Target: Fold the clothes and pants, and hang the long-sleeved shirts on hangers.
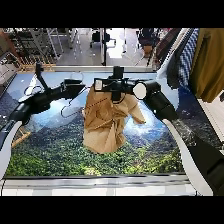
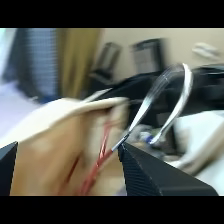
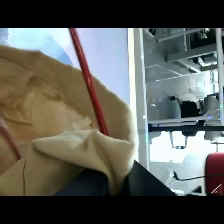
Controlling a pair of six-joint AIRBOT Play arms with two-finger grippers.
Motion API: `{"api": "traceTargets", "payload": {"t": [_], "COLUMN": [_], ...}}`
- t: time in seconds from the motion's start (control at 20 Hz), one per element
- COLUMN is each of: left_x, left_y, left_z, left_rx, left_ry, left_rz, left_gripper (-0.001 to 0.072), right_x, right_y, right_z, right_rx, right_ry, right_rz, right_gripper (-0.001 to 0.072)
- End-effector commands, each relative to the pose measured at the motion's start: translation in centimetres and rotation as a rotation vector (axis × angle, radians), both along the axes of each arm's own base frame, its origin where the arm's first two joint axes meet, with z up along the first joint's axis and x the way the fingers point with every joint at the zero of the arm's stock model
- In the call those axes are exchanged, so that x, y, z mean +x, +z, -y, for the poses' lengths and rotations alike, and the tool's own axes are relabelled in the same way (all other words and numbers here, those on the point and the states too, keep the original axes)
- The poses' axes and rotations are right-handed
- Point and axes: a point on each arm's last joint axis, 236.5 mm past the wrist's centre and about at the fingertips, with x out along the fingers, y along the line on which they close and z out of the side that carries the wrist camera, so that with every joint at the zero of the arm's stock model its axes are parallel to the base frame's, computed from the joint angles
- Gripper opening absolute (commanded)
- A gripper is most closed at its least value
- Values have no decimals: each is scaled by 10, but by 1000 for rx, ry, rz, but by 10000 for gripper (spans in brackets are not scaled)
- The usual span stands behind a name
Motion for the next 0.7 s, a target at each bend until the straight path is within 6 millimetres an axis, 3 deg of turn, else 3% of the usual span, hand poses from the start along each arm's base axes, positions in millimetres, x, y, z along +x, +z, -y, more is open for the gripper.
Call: {"api": "traceTargets", "payload": {"t": [0.0,0.15,0.3,0.35,0.45,0.6,0.65], "left_x": [16,4,-14,-20,-41,-63,-65], "left_y": [-20,-35,-39,-54,-92,-119,-136], "left_z": [-50,-99,-126,-131,-119,-50,-29], "left_rx": [87,182,254,287,345,308,305], "left_ry": [110,157,197,216,184,15,5], "left_rz": [-83,-209,-330,-442,-678,-793,-854], "left_gripper": [710,710,706,705,705,705,700], "right_x": [7,14,25,29,37,35,33], "right_y": [-6,-8,-6,-3,10,36,40], "right_z": [16,30,50,54,64,67,68], "right_rx": [-73,-43,133,190,320,430,433], "right_ry": [-35,-92,-263,-313,-406,-441,-439], "right_rz": [16,-20,-122,-143,-156,-143,-139], "right_gripper": [30,29,29,29,29,29,29]}}
